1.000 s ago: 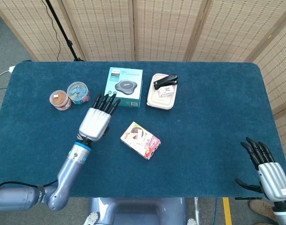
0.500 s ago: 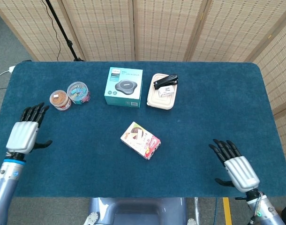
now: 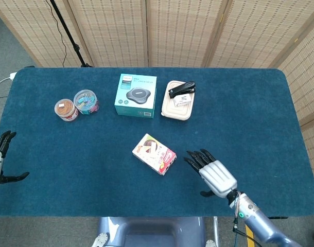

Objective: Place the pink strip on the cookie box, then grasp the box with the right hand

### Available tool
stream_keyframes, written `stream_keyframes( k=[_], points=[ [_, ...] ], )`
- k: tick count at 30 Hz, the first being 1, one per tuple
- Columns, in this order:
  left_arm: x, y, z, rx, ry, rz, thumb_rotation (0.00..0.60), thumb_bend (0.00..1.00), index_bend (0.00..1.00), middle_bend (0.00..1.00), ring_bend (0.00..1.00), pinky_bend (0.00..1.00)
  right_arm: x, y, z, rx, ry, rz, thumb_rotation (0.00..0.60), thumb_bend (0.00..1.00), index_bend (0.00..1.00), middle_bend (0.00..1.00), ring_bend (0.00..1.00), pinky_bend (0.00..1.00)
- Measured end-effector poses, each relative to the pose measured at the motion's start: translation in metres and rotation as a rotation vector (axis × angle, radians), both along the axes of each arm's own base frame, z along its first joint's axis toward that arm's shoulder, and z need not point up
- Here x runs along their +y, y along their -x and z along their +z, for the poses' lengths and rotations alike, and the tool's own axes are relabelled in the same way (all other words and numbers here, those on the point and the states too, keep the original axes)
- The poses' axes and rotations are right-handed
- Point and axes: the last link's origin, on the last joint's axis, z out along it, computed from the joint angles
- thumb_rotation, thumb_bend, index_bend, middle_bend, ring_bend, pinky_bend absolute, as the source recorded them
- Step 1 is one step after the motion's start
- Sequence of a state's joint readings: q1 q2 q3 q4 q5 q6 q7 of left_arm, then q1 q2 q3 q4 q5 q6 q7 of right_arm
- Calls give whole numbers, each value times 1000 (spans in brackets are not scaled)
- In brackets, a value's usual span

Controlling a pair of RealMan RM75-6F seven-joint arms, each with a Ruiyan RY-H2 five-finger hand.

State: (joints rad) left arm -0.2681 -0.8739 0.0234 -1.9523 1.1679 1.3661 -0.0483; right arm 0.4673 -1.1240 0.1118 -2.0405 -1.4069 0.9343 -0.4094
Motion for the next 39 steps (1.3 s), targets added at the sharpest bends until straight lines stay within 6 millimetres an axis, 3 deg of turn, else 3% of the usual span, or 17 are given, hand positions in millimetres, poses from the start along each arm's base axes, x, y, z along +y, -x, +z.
stream_keyframes(
  k=[6,18,28,39],
  points=[
    [-1,0,3,-14,2,10,600,96,0,0,0,0,-9,-30,-17,33,-6,53,600,0,14,0,0,0],
    [0,4,7,-70,-8,29,600,82,0,0,0,0,-23,-88,-65,113,-6,189,600,0,62,0,0,0],
    [-1,6,7,-86,-6,34,600,62,0,0,0,0,-41,-95,-87,200,-10,163,600,0,100,0,0,0],
    [-1,7,7,-95,-17,35,600,51,0,0,0,0,-54,-96,-96,203,17,152,600,0,258,0,0,0]
  ],
)
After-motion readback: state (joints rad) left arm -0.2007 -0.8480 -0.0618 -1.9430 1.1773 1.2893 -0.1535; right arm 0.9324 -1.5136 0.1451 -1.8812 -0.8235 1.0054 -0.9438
